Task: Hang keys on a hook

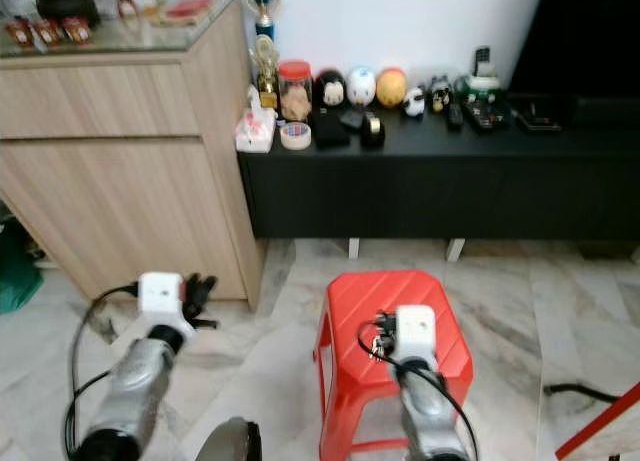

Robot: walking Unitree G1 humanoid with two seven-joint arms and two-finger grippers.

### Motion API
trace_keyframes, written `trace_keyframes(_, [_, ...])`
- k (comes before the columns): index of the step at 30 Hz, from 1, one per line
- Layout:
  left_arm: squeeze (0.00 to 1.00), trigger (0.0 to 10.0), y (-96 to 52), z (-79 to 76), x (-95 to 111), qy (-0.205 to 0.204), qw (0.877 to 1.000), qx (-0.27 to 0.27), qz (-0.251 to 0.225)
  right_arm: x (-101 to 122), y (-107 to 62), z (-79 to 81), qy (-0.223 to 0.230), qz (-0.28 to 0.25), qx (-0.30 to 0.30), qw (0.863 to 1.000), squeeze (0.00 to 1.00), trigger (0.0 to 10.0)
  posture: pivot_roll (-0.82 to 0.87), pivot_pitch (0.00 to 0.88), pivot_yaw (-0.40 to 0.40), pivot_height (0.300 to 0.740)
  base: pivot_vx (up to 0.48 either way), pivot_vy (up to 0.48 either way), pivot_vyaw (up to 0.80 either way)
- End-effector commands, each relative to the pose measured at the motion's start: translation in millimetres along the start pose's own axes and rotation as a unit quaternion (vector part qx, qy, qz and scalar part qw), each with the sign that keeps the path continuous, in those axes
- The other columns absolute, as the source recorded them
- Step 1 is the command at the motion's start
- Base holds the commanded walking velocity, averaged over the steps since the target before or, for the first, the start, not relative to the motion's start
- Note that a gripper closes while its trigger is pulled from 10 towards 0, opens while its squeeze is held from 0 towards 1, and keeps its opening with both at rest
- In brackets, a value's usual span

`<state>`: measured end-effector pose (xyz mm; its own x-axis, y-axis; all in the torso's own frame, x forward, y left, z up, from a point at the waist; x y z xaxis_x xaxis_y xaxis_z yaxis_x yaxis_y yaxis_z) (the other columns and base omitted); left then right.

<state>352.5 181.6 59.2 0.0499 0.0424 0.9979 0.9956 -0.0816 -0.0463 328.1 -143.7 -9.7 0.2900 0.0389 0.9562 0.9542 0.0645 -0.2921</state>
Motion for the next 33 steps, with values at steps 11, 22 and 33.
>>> trace_keyframes(11, [0.00,10.0,3.6,-10.9,0.8,-0.007,1.000,-0.014,-0.001,-9.9,-3.4,-14.1,-0.002,0.020,-0.020,1.000,0.00,10.0,-0.06,0.000,0.022,0.640,0.287,0.000,0.00])
trace_keyframes(22, [0.00,10.0,3.2,-11.0,-2.8,-0.006,1.000,-0.015,0.007,-16.1,-4.2,-18.9,-0.010,0.038,-0.025,0.999,0.00,10.0,-0.06,0.000,0.021,0.640,0.074,0.000,0.00])
trace_keyframes(33, [0.00,10.0,2.3,-10.6,-5.3,-0.005,1.000,-0.017,0.011,-18.7,-3.7,-22.9,-0.016,0.049,-0.024,0.998,0.00,10.0,-0.06,0.000,0.021,0.640,0.000,0.000,0.00])
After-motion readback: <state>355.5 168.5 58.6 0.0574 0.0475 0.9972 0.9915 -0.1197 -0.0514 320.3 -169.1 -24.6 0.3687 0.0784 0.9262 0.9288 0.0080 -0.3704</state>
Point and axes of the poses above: a point about 5 cm out from each wrist's last joint towards the gripper, its own y axis pointing out of the wrist towards the gripper, its own x axis along the axis of the wrist's last joint, z = x × y, the point moved 5 cm from there along y, pointing out of the wrist towards the gripper, and after that the axes turned 2 degrees about -y, right-handed, at the moved point
